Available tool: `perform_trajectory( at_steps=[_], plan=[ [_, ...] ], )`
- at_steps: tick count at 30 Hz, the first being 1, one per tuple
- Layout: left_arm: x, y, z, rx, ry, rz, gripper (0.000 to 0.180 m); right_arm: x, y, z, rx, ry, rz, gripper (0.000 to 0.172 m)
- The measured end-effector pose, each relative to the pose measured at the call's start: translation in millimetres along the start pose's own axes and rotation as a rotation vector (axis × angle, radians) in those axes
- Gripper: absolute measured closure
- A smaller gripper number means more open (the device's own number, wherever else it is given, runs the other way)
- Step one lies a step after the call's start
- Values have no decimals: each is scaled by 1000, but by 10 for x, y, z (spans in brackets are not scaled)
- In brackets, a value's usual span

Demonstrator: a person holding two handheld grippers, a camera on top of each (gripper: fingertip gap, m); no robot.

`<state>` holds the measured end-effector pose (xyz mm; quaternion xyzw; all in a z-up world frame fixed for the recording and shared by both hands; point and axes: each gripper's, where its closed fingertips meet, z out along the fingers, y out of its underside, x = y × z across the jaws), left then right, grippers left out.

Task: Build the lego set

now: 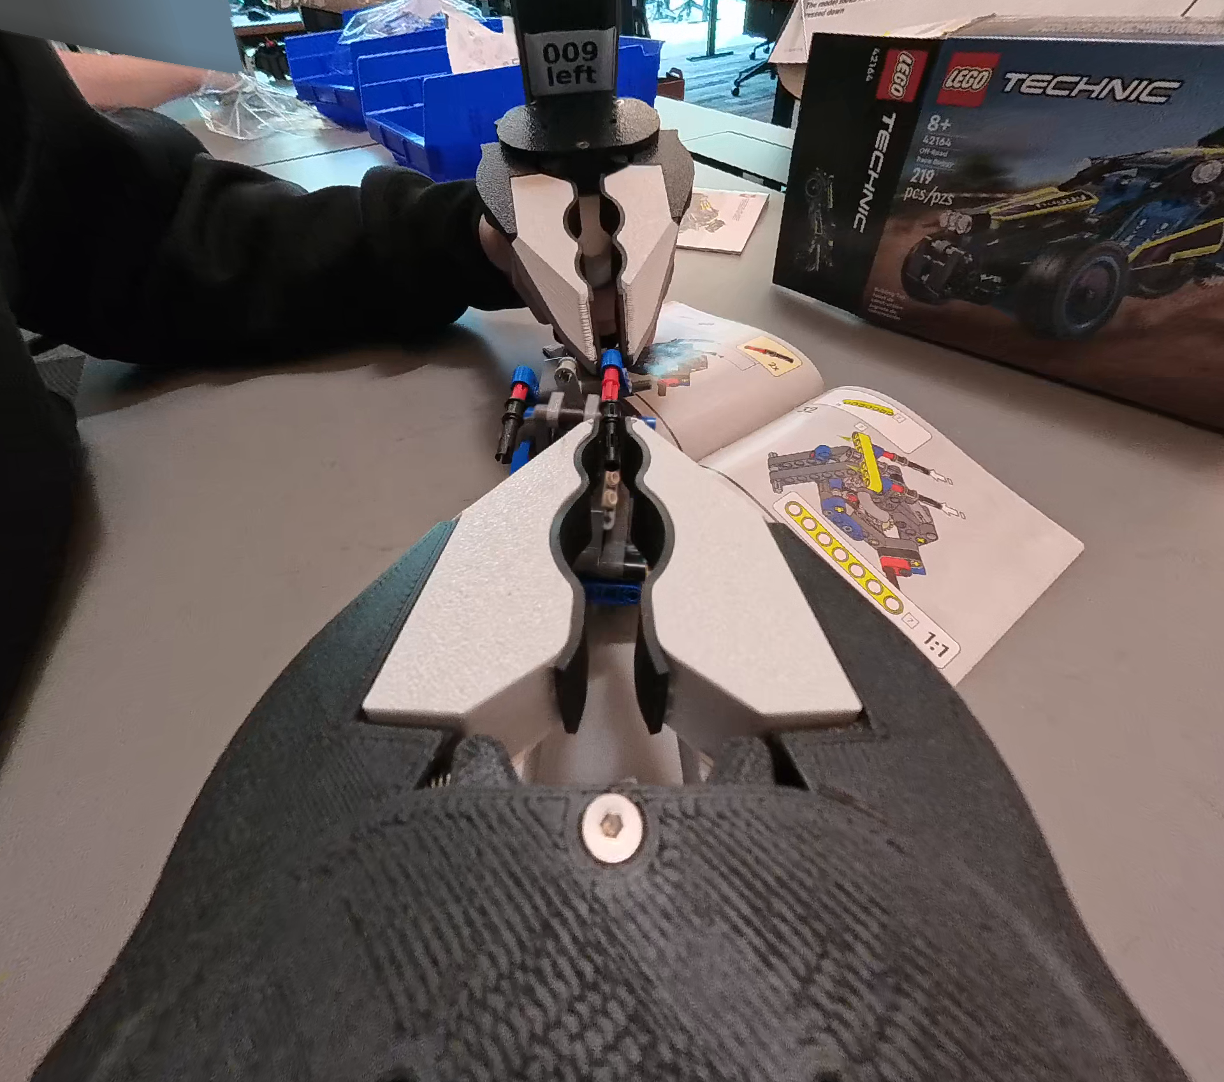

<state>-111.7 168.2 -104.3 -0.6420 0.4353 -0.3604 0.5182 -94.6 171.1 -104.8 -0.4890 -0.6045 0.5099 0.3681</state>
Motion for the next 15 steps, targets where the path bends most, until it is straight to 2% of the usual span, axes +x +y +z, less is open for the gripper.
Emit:
perform_trajectory(
  at_steps=[9, 15],
  plan=[
    [-5, 27, 29, -22, -5, -12, 177, 2, 3, 17, -4, 50, -126, 170],
    [-20, 31, 15, -26, -15, -6, 177, 15, 14, 41, -17, 56, -100, 171]
  ],
)
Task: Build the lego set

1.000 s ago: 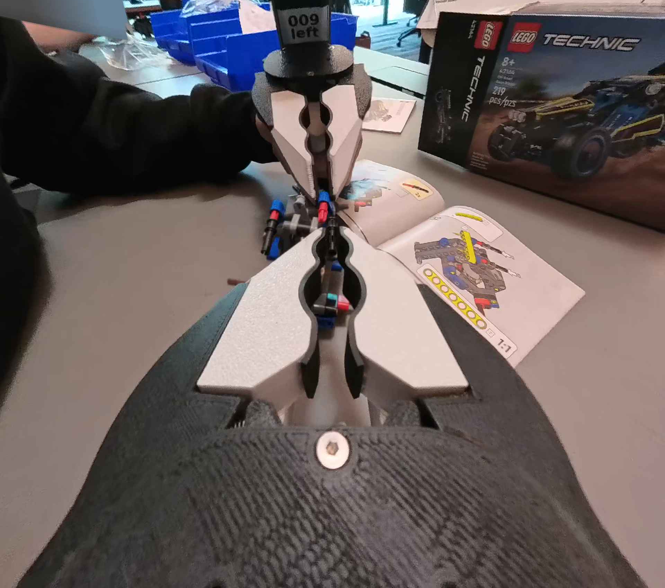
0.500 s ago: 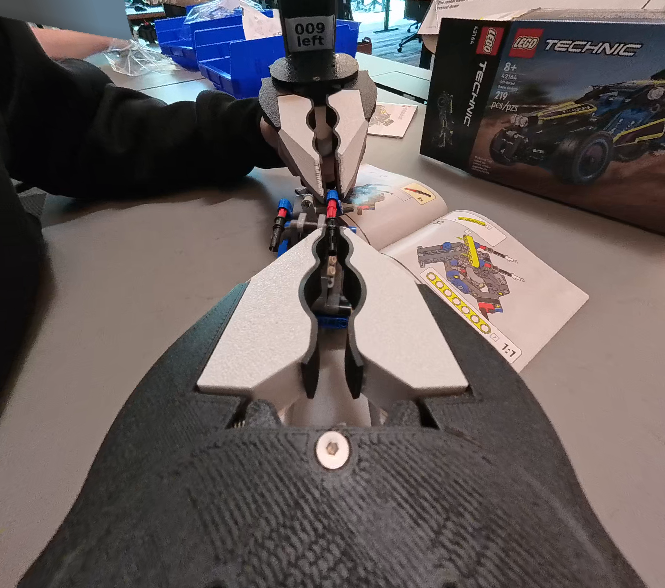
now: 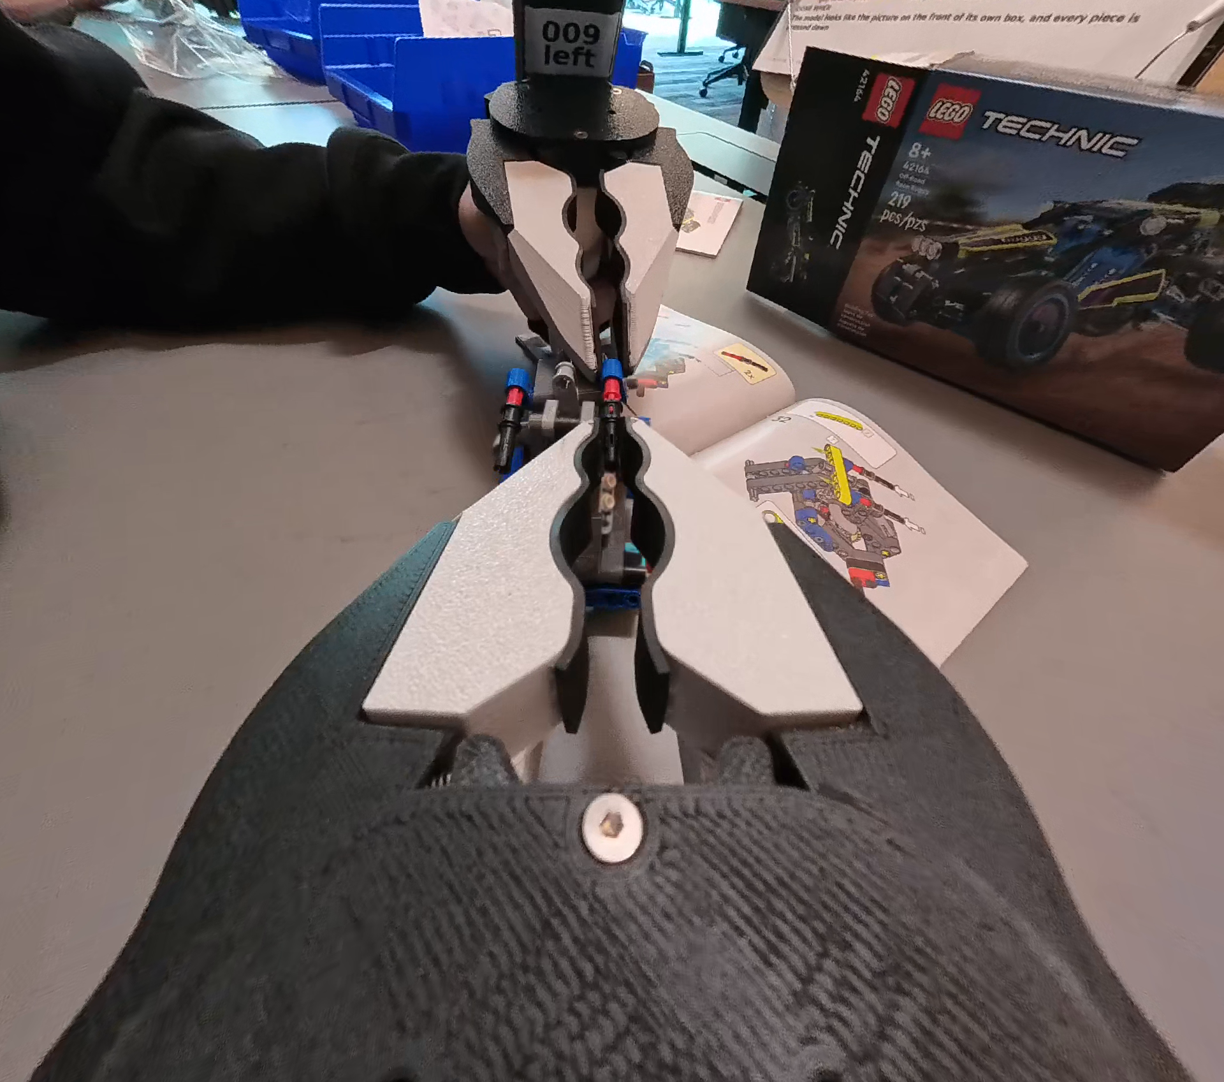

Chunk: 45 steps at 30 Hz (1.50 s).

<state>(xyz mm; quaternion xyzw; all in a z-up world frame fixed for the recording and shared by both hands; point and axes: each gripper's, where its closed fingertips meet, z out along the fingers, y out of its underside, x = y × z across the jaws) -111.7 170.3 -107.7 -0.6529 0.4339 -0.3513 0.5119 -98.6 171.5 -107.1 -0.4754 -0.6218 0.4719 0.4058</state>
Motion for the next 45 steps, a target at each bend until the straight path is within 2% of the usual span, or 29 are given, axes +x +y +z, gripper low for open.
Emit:
perform_trajectory(
  at_steps=[6, 17, 18, 20, 23, 27, 30, 32, 36, 41, 45],
  plan=[
    [7, 16, 6, -9, 5, 0, 177, -8, 16, 13, -12, 0, -30, 170],
    [-4, 30, 31, -23, -12, 15, 177, -2, 38, 20, -29, -13, 27, 170],
    [0, 32, 34, -25, -11, 20, 177, 2, 27, 18, -23, -11, 40, 167],
    [14, 44, 43, -34, -5, 26, 177, 30, 5, 36, -13, 13, 65, 147],
    [30, 46, 54, -38, -2, 38, 177, -2, 45, 83, -64, -9, 68, 145],
    [32, 44, 60, -41, -5, 49, 177, -29, -4, 139, -67, -41, 64, 168],
    [19, 53, 56, -56, -21, 55, 177, -18, 7, 149, -99, -41, 73, 168],
    [-24, 48, 63, -71, -59, 43, 176, 19, 5, 144, -102, -12, 78, 169],
    [-149, 55, 74, -168, -212, -66, 162, 98, 11, 113, -89, 51, 132, 169],
    [-187, 121, 35, -283, -386, -170, 165, 156, 72, 121, -101, 132, 163, 168],
    [-164, 45, -48, -265, -433, -307, 163, 115, 69, 121, -124, 132, 117, 170]
  ],
)
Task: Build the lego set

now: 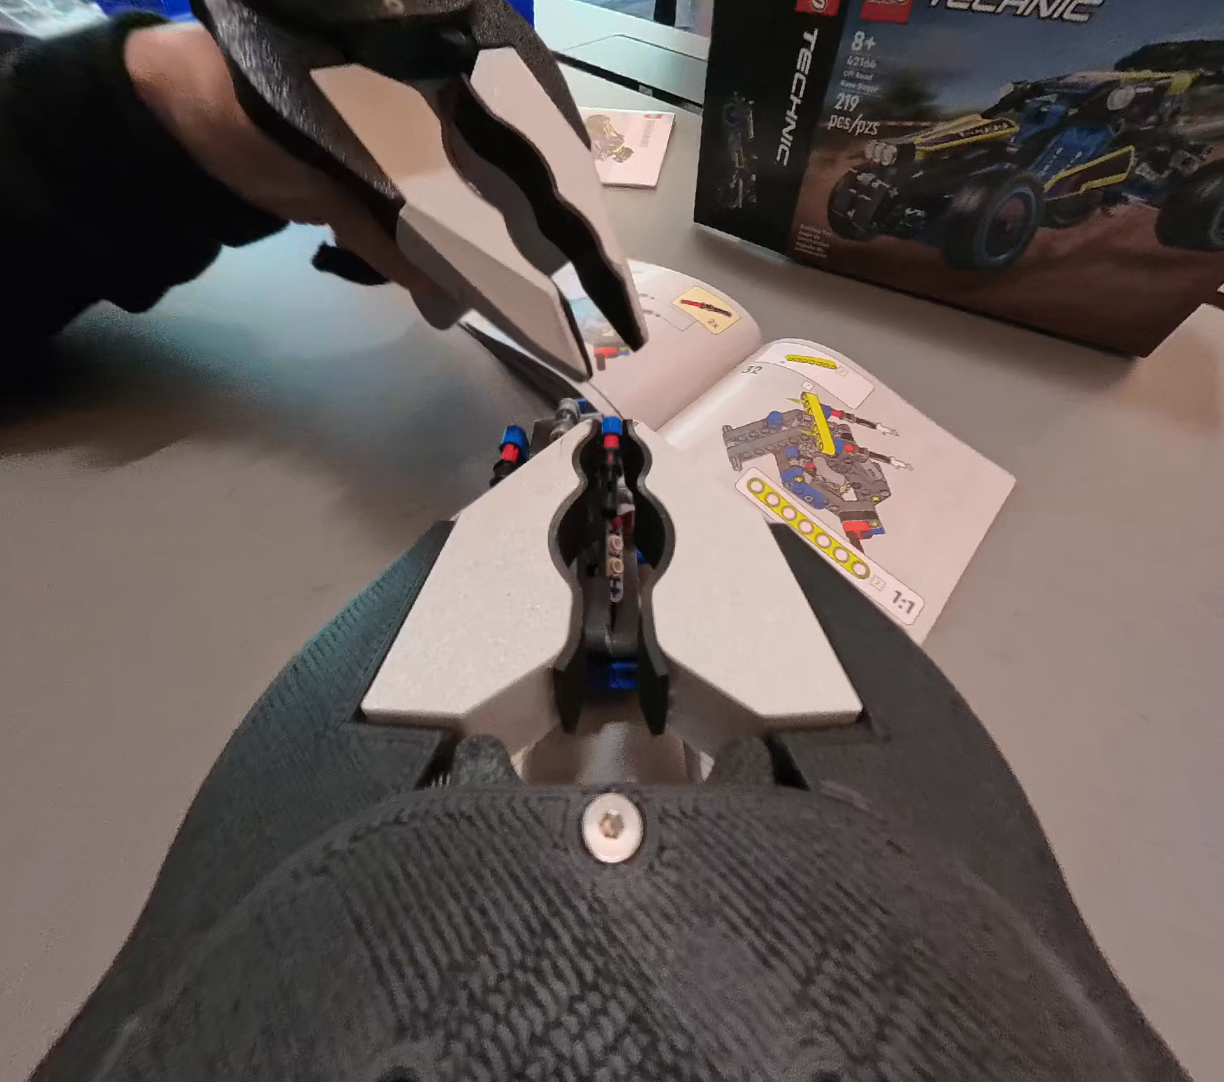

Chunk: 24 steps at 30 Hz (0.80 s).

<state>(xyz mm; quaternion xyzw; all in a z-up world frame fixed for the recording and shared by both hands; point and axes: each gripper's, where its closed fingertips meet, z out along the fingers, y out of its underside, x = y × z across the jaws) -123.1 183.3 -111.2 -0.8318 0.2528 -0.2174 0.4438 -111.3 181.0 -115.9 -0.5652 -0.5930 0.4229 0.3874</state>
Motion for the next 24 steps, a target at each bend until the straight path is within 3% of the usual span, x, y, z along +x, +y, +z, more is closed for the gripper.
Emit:
perform_trajectory(
  at_steps=[5, 9, 13, 15, 21, 24],
  plan=[
    [-25, -5, -101, -4, -8, -191, 165, 3, -114, -124, 52, 5, -9, 165],
    [-145, 117, -290, -51, -101, -201, 165, 23, -122, -306, 31, 51, -52, 159],
    [-704, 380, -1026, -79, -412, -217, 165, 0, 183, -488, -114, 65, -145, 135],
    [-856, 604, -1414, -98, -498, -281, 166, -3, 363, -503, -175, 37, -136, 130],
    [-868, 1290, -2448, -173, -726, -392, 166, -22, 327, -273, -122, -132, -50, 106],
    [-640, 1638, -2670, -252, -680, -366, 164, -97, 341, -159, -151, -217, -127, 112]
  ],
)
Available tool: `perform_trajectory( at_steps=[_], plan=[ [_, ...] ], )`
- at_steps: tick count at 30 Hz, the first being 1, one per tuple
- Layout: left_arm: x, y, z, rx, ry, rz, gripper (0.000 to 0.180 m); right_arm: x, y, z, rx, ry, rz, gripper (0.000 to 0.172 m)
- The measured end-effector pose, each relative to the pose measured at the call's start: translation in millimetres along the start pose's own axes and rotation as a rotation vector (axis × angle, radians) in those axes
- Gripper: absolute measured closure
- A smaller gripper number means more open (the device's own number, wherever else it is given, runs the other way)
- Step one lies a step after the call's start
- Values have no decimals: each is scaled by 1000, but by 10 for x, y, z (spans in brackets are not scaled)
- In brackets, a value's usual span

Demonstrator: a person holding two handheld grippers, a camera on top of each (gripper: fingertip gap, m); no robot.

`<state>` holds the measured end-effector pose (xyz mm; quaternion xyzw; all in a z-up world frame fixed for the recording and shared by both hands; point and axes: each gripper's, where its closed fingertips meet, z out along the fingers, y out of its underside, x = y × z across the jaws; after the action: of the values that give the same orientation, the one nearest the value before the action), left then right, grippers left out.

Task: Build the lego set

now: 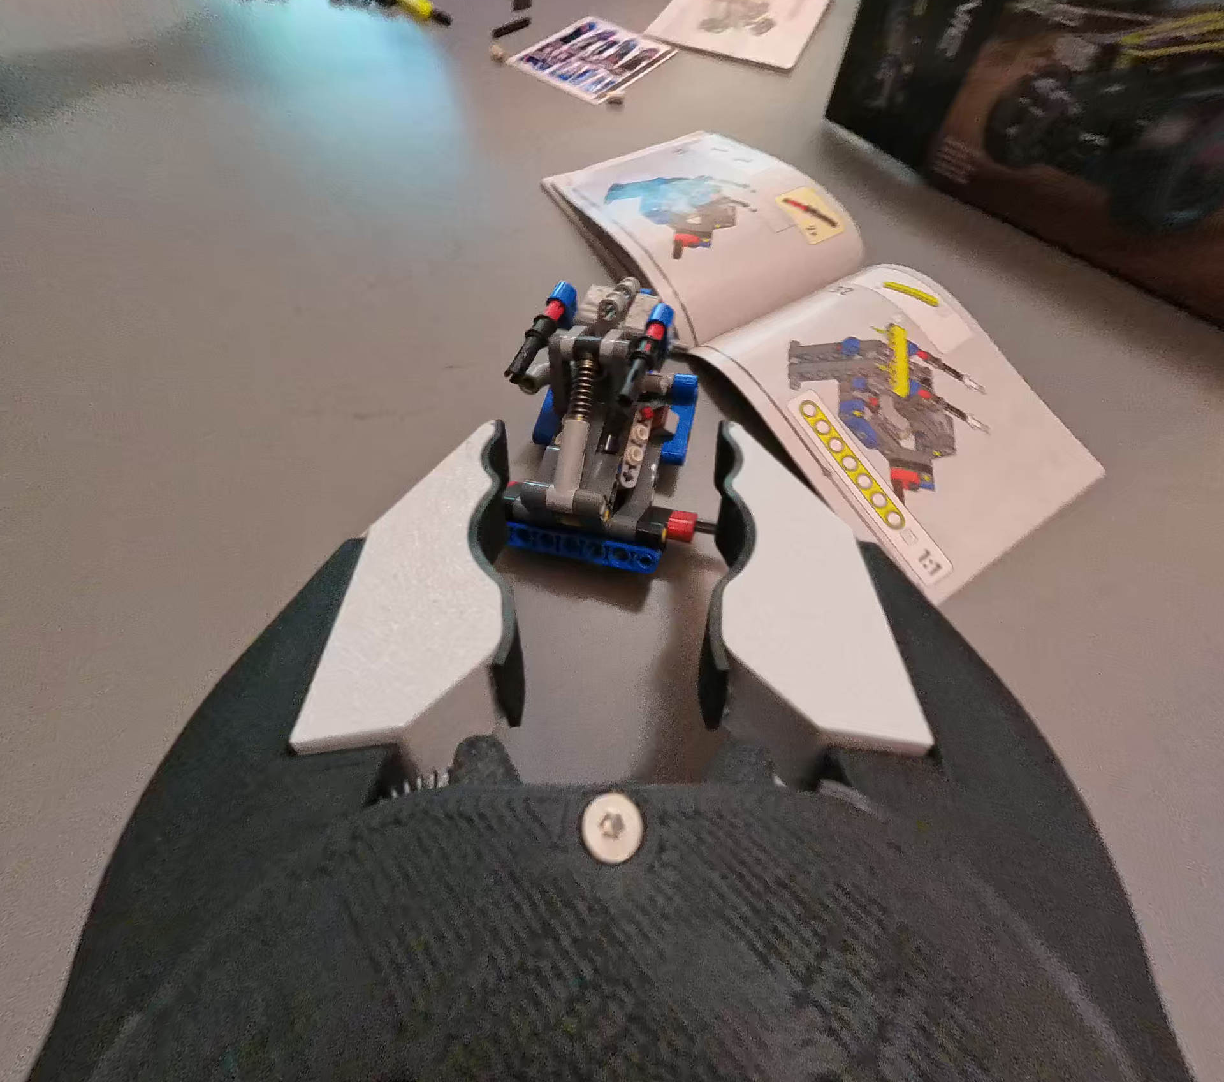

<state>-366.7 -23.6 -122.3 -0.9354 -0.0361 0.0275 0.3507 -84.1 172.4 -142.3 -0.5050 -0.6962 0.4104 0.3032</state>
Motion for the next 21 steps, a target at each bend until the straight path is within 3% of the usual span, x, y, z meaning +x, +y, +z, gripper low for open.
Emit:
perform_trajectory(
  at_steps=[5, 7, 11, 16, 19, 21],
  plan=[
    [-288, 613, -124, -193, -129, 230, 156, -123, 98, 173, -88, -115, -84, 121],
    [-369, 725, -183, -232, -138, 256, 156, -161, 90, 178, -88, -146, -107, 136],
    [-291, 643, -114, -169, -44, 268, 158, -273, 98, 153, -63, -218, -139, 142],
    [-303, 708, 139, -276, -14, 352, 160, -439, 127, 88, -65, -317, -178, 142],
    [-370, 713, 241, -310, -4, 289, 168, -434, 117, 22, -68, -300, -172, 127],
    [-360, 708, 257, -330, 10, 262, 176, -394, 72, -94, -48, -251, -166, 126]
  ],
)
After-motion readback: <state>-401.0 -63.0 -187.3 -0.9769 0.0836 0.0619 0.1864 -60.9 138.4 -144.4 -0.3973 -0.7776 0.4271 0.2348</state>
